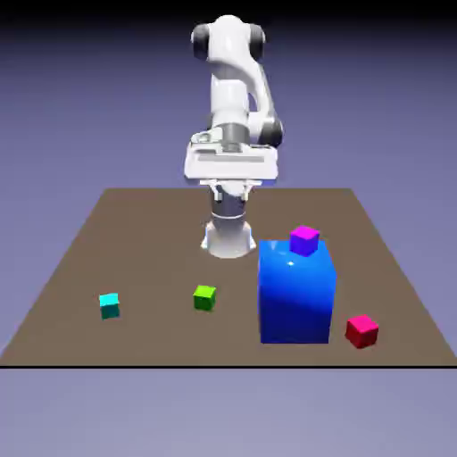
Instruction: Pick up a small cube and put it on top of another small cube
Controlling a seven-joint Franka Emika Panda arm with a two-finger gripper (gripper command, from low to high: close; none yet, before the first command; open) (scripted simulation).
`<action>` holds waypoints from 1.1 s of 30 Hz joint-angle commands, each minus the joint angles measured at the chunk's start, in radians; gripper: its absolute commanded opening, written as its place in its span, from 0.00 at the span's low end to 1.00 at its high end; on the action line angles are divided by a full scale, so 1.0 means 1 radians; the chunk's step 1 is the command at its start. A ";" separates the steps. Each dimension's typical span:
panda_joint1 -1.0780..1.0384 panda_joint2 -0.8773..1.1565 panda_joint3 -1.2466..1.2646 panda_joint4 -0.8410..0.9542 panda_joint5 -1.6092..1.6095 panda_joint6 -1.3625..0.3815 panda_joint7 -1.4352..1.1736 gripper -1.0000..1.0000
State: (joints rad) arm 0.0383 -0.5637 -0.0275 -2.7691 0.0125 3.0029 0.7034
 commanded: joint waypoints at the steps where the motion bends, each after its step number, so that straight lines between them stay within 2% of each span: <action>1: 0.030 0.036 -0.007 0.030 -0.006 -0.023 -0.042 0.50; 25: 0.738 0.906 -0.171 0.747 -0.155 -0.585 -1.051 0.50; 29: 0.728 1.017 -0.067 0.669 -0.238 -0.514 -1.035 0.50; 33: 0.721 1.125 -0.075 0.686 -0.247 -0.421 -1.024 0.50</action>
State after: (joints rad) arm 0.7597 0.5615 -0.1027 -2.0832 -0.2348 2.5819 -0.3207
